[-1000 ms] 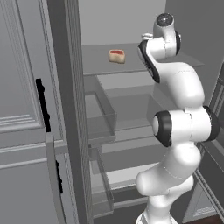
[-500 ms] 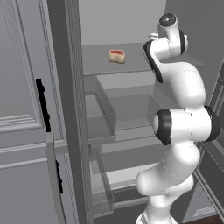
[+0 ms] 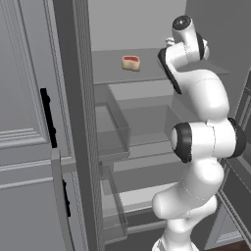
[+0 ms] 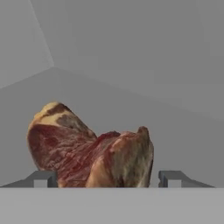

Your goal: Place one mushroom and one steak in each tupperware on the nearby counter, to pack two identical lunches.

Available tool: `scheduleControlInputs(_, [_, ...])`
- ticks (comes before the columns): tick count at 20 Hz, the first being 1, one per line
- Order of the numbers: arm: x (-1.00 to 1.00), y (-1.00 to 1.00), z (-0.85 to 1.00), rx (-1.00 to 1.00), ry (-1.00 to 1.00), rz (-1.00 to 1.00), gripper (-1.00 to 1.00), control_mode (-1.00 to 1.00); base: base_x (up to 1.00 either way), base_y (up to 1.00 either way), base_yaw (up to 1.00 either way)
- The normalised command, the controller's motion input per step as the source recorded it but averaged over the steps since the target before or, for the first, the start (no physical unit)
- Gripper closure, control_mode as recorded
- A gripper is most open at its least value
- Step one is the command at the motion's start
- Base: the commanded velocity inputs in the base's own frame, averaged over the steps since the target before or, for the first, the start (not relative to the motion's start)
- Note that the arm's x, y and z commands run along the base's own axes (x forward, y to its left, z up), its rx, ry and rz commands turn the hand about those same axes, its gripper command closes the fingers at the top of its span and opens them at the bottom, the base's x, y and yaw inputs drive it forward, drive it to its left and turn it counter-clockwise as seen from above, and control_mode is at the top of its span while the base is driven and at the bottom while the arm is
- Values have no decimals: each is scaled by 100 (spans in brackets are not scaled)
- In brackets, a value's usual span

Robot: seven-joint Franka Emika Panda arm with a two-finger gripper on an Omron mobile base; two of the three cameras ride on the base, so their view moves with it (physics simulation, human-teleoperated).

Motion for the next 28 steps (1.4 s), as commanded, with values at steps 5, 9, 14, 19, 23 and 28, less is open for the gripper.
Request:
scheduleControlInputs(5, [0,-1,-11,0,0,-1,100,-100,0,0,0])
scheduleControlInputs(9, [-16,2,-21,0,-7,4,100,-100,0,0,0])
scheduleControlInputs(14, [-74,31,-6,-1,-39,18,100,-100,0,0,0])
scheduleControlInputs(19, [-100,24,6,-5,-30,17,100,-100,0,0,0])
scheduleControlInputs(23, [-100,17,47,-1,1,21,100,-100,0,0,0])
scheduleControlInputs(28, [-100,24,61,-2,11,21,100,-100,0,0,0])
